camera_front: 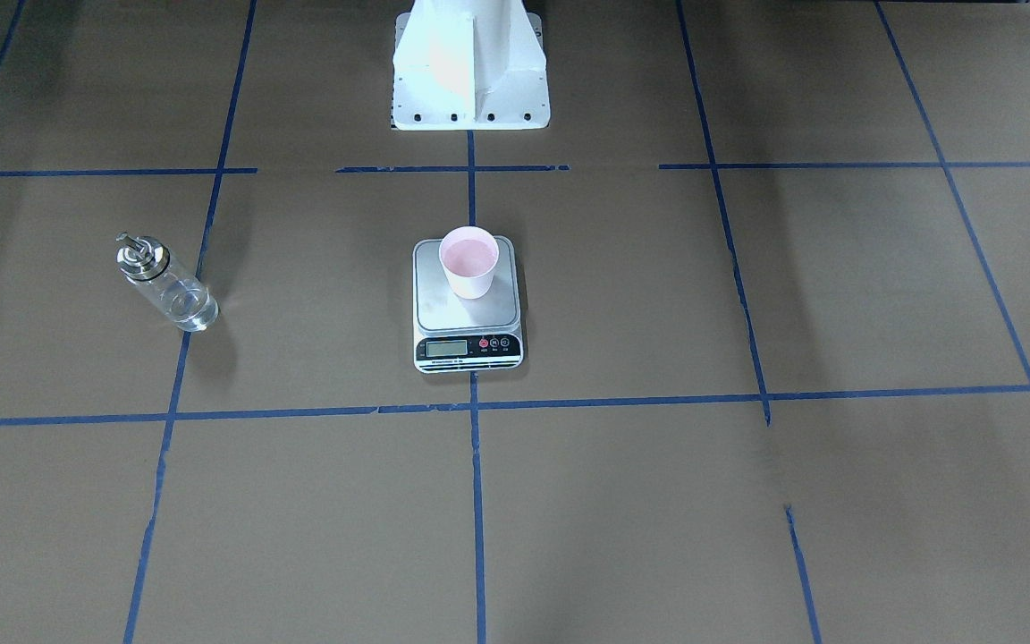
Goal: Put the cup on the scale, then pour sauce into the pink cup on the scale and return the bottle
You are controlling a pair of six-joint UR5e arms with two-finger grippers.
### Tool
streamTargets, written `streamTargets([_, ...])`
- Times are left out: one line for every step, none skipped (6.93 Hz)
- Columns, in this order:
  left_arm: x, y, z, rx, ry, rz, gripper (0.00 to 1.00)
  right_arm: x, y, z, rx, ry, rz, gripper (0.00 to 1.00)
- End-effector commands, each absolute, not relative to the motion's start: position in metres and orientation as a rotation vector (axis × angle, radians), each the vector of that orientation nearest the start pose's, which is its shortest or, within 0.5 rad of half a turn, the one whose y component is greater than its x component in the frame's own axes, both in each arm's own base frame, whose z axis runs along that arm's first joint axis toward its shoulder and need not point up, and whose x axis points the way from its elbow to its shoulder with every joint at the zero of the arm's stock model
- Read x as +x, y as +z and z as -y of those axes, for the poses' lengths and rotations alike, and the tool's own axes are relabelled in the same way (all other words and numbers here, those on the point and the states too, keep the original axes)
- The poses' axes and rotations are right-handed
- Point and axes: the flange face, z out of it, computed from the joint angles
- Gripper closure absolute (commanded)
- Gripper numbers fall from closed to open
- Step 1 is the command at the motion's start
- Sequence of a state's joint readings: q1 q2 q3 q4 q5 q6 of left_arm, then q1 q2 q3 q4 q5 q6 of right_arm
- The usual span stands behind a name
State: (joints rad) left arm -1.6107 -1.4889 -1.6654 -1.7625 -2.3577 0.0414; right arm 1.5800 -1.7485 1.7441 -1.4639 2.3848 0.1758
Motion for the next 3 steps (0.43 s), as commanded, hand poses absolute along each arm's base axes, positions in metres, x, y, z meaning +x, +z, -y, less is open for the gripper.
streamTargets([-0.0814,0.6299,0.4667,0.225,0.082,-0.776,0.0,0.0647,0.6404,0.4226,0.03,0.13,0.82,0.0])
streamTargets([-0.0814,0.6299,0.4667,0.225,0.082,-0.776,0.0,0.0647,0.6404,0.4226,0.032,0.125,0.819,0.0])
streamTargets([-0.0814,0.6299,0.4667,0.225,0.082,-0.776,0.0,0.0647,0.6404,0.4226,0.033,0.123,0.819,0.0])
